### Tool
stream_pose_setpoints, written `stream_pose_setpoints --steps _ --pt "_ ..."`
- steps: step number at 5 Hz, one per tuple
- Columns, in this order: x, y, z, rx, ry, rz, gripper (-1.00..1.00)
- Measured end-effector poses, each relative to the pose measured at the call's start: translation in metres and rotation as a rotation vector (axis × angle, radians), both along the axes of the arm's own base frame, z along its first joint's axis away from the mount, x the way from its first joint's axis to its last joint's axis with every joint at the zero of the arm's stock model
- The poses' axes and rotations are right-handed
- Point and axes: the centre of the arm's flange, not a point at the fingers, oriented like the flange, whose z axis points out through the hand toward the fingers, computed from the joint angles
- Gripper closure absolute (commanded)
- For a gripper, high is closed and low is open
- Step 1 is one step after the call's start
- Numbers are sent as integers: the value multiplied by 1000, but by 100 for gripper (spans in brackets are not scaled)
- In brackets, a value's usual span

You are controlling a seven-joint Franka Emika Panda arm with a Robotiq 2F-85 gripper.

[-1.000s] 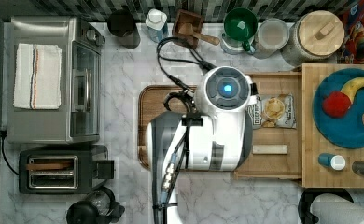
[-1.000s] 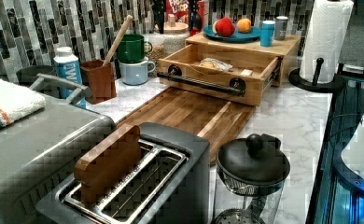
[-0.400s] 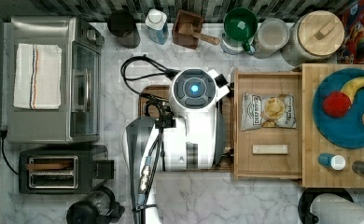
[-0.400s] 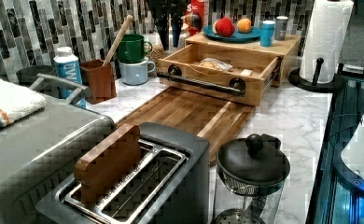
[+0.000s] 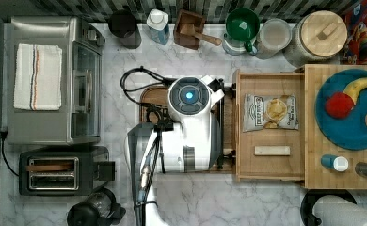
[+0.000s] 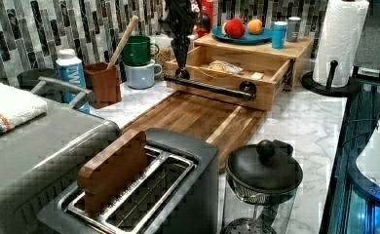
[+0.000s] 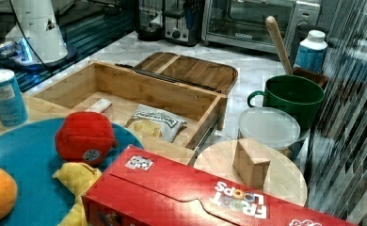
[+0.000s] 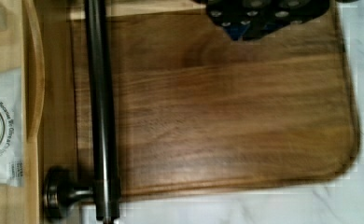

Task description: Close the drawer.

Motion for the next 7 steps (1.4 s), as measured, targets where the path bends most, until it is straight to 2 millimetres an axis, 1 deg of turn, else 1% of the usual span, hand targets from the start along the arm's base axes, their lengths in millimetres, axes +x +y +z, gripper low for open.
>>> stream_pose_setpoints --steps 1,2,3,4,5,6,7 --pt "-9 -1 -30 -1 38 34 100" --pt "-13 3 -65 -7 9 55 100" --pt "-23 6 -98 -6 32 65 100" --pt "-35 3 -119 -11 72 105 100" --pt "-42 -7 -128 -28 78 169 100" --pt "-37 -22 -126 -55 27 216 100" --pt "-27 -42 -120 -53 -54 252 100"
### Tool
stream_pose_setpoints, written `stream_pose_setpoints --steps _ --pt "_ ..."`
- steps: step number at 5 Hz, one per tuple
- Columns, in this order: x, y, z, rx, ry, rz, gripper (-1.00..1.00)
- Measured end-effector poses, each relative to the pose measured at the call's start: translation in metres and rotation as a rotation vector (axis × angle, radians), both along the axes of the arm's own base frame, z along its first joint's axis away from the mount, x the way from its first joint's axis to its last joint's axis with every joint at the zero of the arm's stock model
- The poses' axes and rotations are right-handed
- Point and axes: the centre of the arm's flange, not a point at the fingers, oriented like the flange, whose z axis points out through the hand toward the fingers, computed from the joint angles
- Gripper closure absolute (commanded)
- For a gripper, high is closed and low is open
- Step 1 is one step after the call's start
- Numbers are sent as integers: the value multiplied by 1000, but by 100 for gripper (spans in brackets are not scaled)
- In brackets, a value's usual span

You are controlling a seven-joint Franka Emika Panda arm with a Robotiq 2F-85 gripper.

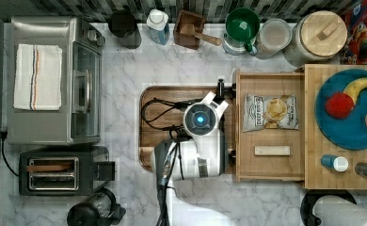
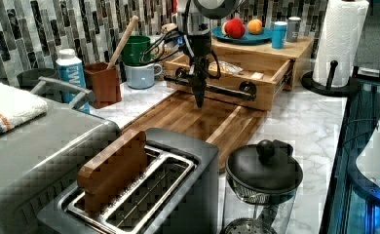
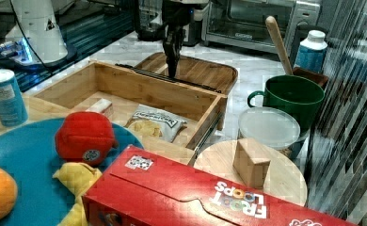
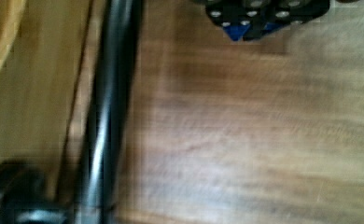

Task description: Close the drawer.

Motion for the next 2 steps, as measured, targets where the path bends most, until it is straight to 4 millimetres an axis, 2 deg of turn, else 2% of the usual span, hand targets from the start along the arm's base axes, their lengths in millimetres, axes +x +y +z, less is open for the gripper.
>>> stream_pose_setpoints --steps 2 --pt "1 -48 3 12 -8 -32 100"
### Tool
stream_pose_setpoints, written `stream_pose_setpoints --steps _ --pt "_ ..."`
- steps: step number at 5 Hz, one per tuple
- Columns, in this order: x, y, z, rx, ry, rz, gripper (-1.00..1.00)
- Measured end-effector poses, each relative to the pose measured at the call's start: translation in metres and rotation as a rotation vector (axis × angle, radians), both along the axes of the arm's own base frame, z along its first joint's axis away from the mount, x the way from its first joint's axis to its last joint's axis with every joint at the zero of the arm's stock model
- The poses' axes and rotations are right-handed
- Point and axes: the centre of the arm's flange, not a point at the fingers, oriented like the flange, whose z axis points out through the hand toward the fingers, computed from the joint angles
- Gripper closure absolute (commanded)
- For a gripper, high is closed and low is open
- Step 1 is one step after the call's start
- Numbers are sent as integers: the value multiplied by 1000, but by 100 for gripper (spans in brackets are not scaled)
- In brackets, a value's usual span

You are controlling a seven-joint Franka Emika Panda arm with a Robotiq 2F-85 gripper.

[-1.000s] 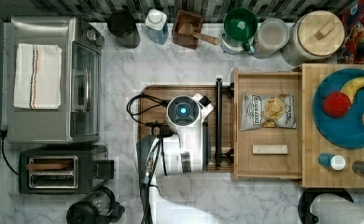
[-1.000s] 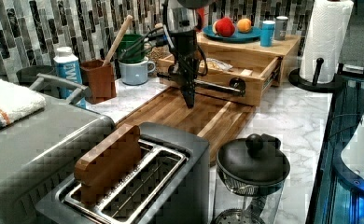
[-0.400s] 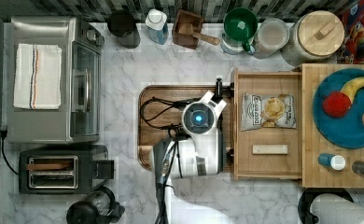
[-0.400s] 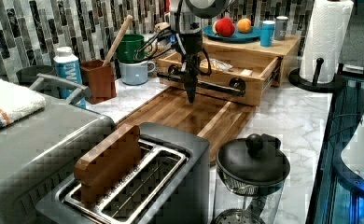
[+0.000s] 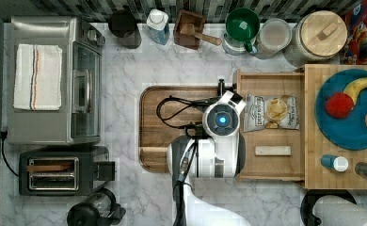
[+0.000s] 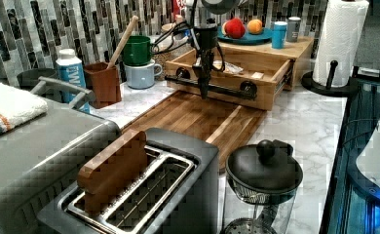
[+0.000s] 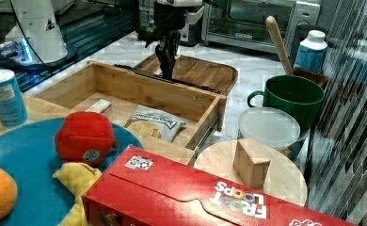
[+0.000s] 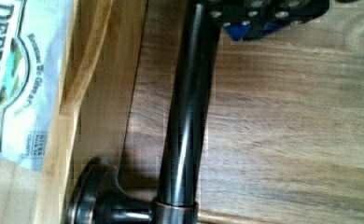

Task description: Close the drawer.

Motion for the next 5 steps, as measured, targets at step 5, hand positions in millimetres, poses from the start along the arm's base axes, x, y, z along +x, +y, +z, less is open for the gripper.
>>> stream_pose_setpoints --steps 5 --pt "2 -91 2 48 43 173 100"
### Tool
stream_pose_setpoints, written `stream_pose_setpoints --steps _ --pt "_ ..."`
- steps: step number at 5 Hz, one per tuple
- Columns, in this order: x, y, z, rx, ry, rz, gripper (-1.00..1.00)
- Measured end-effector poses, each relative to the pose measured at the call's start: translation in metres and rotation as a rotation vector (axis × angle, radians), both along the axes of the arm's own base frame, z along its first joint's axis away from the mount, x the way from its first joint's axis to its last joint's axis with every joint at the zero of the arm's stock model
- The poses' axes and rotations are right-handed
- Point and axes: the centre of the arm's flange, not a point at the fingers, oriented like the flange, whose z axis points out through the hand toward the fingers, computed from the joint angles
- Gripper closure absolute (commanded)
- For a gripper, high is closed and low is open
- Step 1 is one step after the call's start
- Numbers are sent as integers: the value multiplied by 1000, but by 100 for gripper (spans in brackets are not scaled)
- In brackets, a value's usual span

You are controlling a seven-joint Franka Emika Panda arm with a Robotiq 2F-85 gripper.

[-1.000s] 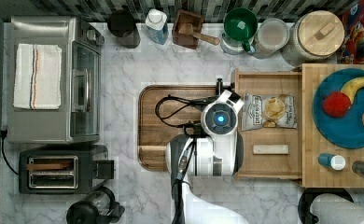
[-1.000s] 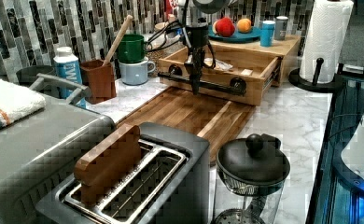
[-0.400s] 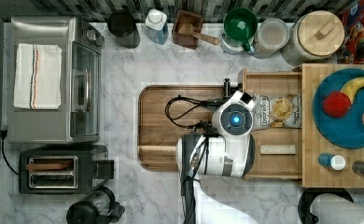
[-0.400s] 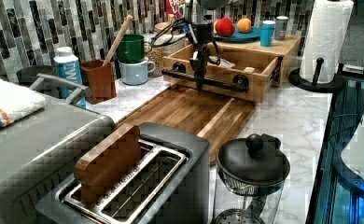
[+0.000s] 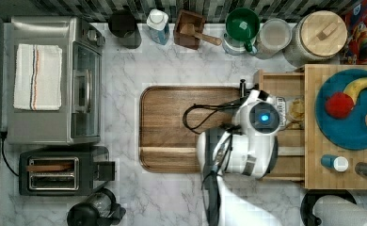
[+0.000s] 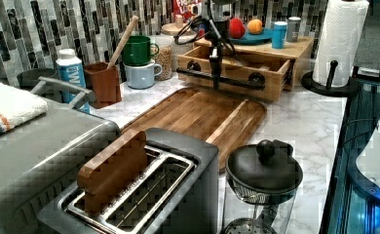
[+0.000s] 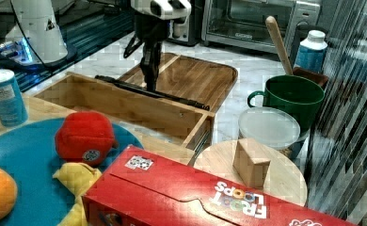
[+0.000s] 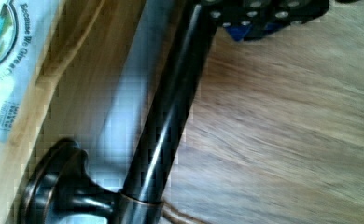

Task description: Close the drawer.

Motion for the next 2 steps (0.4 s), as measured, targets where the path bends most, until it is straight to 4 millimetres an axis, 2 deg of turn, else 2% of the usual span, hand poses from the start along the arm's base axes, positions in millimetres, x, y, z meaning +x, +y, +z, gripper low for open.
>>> stream_pose_setpoints --steps 2 --pt "0 -84 0 35 -6 -124 100"
